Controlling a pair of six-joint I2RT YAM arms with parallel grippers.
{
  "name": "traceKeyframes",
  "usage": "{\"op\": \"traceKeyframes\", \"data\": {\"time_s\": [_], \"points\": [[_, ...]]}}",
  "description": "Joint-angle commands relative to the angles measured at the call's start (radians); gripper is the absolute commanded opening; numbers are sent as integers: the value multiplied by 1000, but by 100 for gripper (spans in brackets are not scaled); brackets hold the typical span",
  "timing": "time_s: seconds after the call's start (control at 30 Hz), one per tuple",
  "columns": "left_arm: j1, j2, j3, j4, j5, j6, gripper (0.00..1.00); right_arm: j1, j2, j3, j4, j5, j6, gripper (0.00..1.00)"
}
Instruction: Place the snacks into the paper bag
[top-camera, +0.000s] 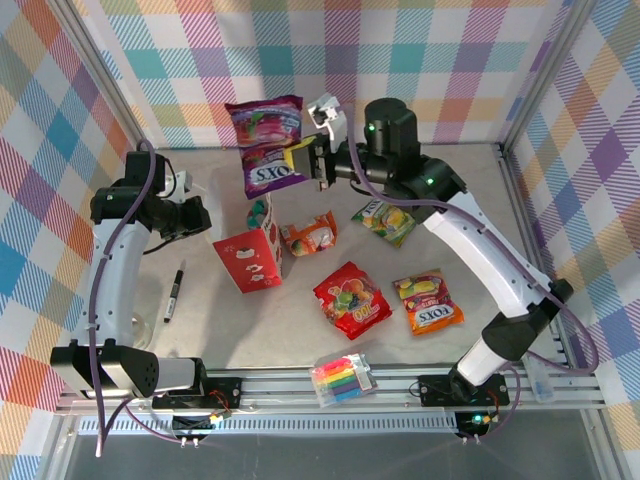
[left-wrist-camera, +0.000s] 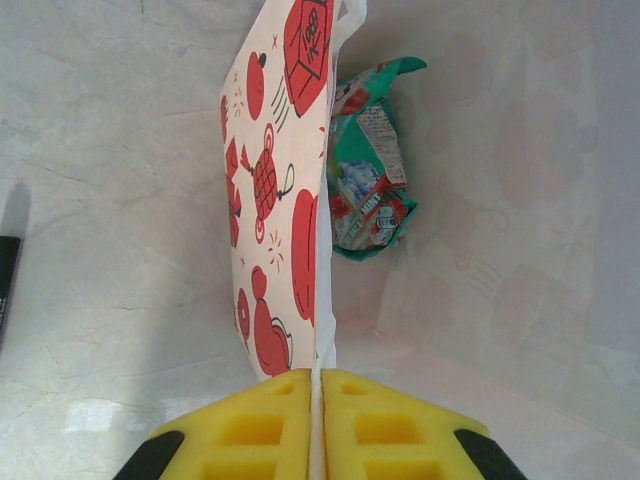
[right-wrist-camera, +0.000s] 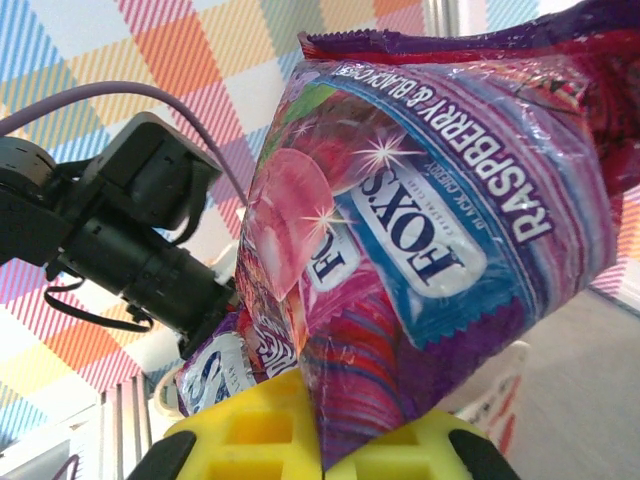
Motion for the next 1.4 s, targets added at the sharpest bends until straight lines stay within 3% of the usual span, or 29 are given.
{"op": "traceKeyframes", "data": {"time_s": [0.0,0.83,1.37], "points": [[13,-29,4,-21,7,22,11,31,32,76,102,-32,24,0],[13,-35,-20,-8,29,45,11,99,343,349,77,119,165,0],[13,-37,-20,-6,27,45,10,133,444,428,-106,272,-30,0]]}}
